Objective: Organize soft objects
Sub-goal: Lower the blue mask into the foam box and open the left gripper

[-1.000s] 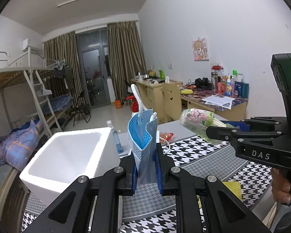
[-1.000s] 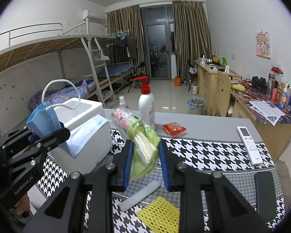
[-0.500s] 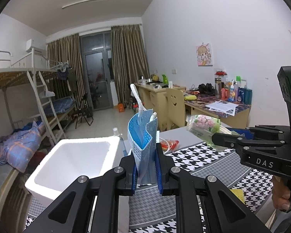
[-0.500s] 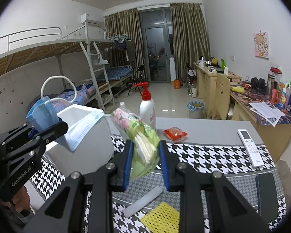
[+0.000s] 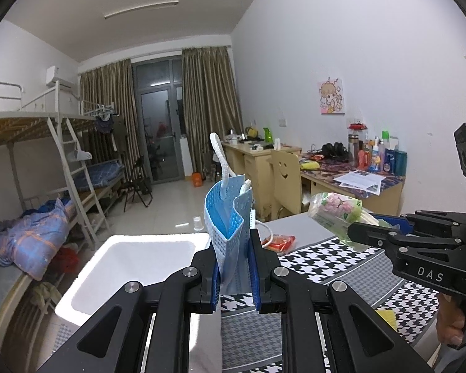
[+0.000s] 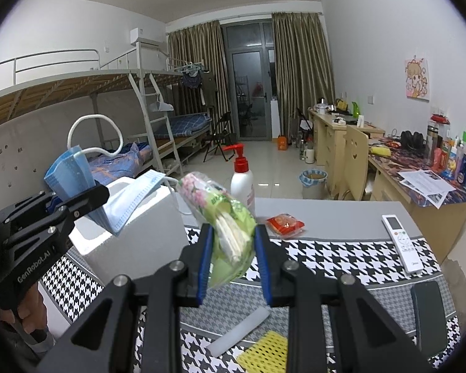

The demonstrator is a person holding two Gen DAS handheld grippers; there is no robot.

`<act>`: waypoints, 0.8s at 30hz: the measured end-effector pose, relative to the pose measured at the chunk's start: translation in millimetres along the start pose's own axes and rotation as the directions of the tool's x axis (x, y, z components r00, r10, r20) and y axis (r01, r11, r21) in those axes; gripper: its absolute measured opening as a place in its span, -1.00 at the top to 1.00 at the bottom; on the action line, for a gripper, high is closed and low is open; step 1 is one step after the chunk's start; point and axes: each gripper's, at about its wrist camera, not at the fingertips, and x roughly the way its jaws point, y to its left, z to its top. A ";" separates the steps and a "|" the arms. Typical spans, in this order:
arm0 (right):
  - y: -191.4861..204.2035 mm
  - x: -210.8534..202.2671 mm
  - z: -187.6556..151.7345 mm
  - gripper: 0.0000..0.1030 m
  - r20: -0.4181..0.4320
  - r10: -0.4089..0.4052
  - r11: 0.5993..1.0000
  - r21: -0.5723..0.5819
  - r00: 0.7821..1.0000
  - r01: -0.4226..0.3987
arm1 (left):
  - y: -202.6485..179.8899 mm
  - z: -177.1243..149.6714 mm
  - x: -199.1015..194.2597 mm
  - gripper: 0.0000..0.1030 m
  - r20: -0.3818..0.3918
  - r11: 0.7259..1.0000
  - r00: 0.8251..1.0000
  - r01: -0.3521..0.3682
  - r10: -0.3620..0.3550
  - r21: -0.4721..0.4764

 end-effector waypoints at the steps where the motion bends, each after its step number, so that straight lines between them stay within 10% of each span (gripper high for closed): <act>1: 0.7 0.1 0.2 0.39 0.001 0.000 1.000 0.000 1.000 0.000 | 1.2 0.7 -0.4 0.68 0.002 1.000 1.000 -0.001 0.001 -0.001; 24: 28.7 12.5 15.8 0.39 0.020 0.027 0.999 -0.024 0.999 -0.026 | 25.2 10.5 -4.4 0.68 0.034 0.999 0.999 -0.039 0.040 -0.023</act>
